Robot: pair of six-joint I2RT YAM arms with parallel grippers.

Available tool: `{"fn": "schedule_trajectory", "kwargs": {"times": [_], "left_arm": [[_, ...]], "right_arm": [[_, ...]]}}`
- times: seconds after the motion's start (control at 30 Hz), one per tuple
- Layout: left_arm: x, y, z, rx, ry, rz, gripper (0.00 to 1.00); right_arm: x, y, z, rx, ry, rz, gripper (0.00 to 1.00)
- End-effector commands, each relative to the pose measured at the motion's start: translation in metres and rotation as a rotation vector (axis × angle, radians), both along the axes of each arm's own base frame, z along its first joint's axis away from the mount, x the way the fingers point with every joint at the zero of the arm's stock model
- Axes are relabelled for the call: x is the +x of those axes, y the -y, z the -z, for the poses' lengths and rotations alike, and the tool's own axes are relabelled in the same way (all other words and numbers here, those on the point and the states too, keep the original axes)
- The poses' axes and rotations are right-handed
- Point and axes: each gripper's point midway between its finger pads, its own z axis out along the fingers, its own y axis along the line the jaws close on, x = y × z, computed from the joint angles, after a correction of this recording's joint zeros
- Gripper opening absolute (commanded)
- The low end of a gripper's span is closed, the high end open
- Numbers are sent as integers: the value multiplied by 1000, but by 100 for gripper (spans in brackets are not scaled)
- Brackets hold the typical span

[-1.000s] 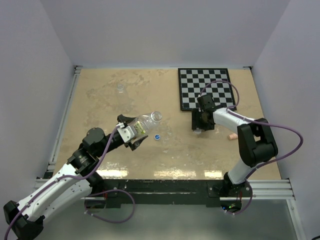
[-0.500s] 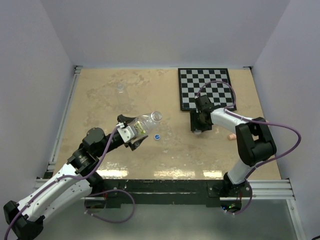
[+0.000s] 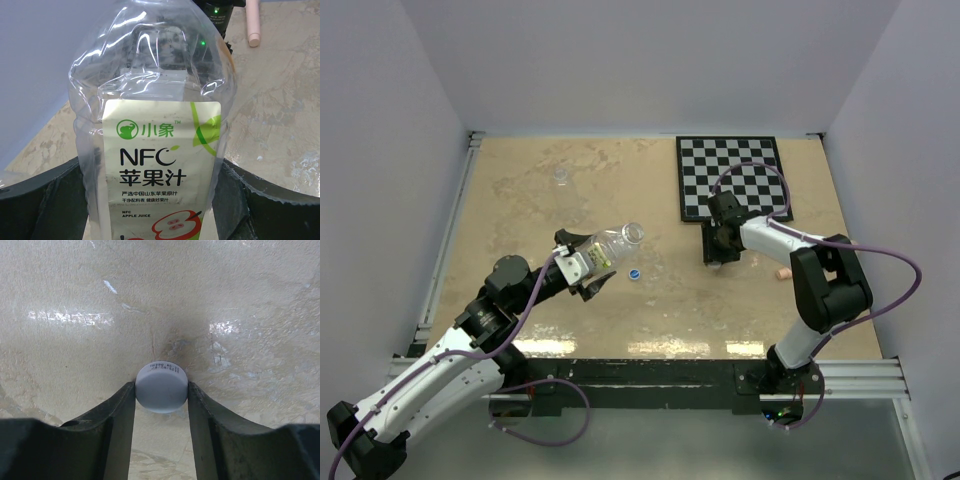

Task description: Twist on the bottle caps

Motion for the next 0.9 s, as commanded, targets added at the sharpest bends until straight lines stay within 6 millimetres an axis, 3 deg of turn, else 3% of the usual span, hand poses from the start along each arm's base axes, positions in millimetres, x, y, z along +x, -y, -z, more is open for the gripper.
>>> {"fn": "schedule_trajectory", "kwargs": {"times": [0.0,0.13,0.3,0.43,0.6,0.73,0.87], "left_arm": [[2,1,-16,-22,57,5,0],[4,-1,-13,-18,52,-11,0],[8,-3,-8,-12,54,-33,0],[12,-5,1,21,81,-43,0],[14,-6,28,80,109,-40,0],[18,-9,35,93,109,-63,0],[20,-10,37,115,121,-56,0]], "right_arm": [[7,-1,-10,-16,27,-2,41],[10,-5,-23,-8,54,-8,32],[19,-22,-61,47,131,-87,16],[25,-42,-113,135,247,-189,13],[26,-63,-205,253,474,-341,10],[5,-87,-269,384,645,-556,4],[-25,-103,-301,468,740,-778,2]]}}
